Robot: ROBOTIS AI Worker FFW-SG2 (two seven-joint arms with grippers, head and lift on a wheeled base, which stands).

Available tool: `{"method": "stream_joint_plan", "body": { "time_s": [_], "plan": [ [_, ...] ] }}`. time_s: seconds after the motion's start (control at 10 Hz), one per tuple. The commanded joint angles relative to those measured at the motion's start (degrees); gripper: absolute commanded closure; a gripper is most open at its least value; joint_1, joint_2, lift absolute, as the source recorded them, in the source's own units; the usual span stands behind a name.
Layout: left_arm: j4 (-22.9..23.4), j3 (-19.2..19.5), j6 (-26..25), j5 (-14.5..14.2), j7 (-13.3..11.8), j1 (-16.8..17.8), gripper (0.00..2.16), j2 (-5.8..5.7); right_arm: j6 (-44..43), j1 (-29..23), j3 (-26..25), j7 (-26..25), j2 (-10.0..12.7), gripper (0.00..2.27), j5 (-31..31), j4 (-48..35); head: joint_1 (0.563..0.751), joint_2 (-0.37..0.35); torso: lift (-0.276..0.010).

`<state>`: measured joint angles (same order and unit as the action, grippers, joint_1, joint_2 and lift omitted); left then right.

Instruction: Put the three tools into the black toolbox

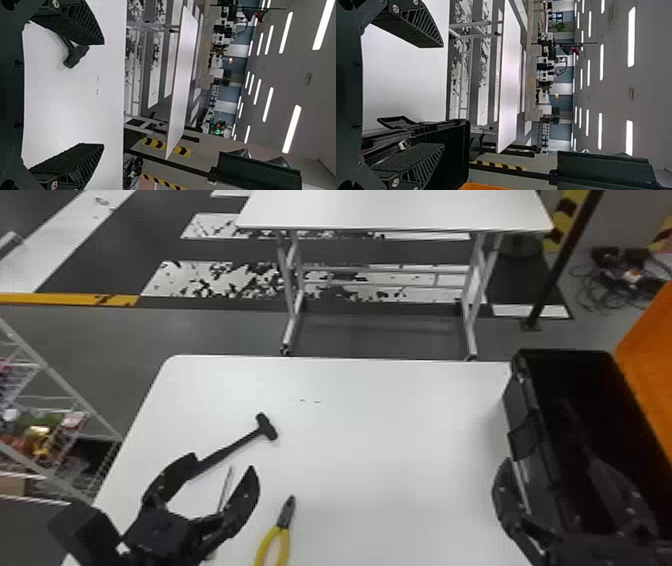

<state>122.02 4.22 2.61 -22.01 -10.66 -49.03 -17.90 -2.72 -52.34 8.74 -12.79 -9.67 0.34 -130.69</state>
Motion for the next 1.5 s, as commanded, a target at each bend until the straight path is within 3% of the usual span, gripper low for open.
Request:
{"method": "stream_joint_plan", "body": {
  "time_s": [0.0, 0.5, 1.0, 1.2, 1.4],
  "plan": [
    [0.32, -0.18, -3.45, 0.04, -0.15, 0.43, 0.08, 0.15, 0.05, 0.04, -0.04, 0.05, 0.00, 0.11, 0.02, 0.00, 0.695, 0.079, -0.051],
    [1.11, -1.49, -21.73, 0.65, -0.77, 4.47, 0.08, 0.50, 0.05, -0.22, -0.04, 0.05, -0.09, 0.11, 0.10, 0.09, 0.695, 0.039, -0.051],
    [1.99, -2.29, -40.01, 1.27, 0.55, 8.07, 0.08, 1.29, -0.13, -0.13, 0.05, 0.05, -0.09, 0.11, 0.10, 0.44, 0.695, 0.026, -0.051],
    [3.75, -2.90, -47.22, 1.53, 2.22, 8.86, 0.08, 1.29, -0.13, -0.13, -0.04, 0.05, -0.09, 0.11, 0.10, 0.53, 0.695, 0.017, -0.051],
    [5.60, -4.13, -55.13, 2.32, 5.47, 9.83, 0.08, 1.38, -0.13, -0.13, 0.05, 0.05, -0.09, 0.11, 0.10, 0.53, 0.695, 0.015, -0.051]
  ]
}}
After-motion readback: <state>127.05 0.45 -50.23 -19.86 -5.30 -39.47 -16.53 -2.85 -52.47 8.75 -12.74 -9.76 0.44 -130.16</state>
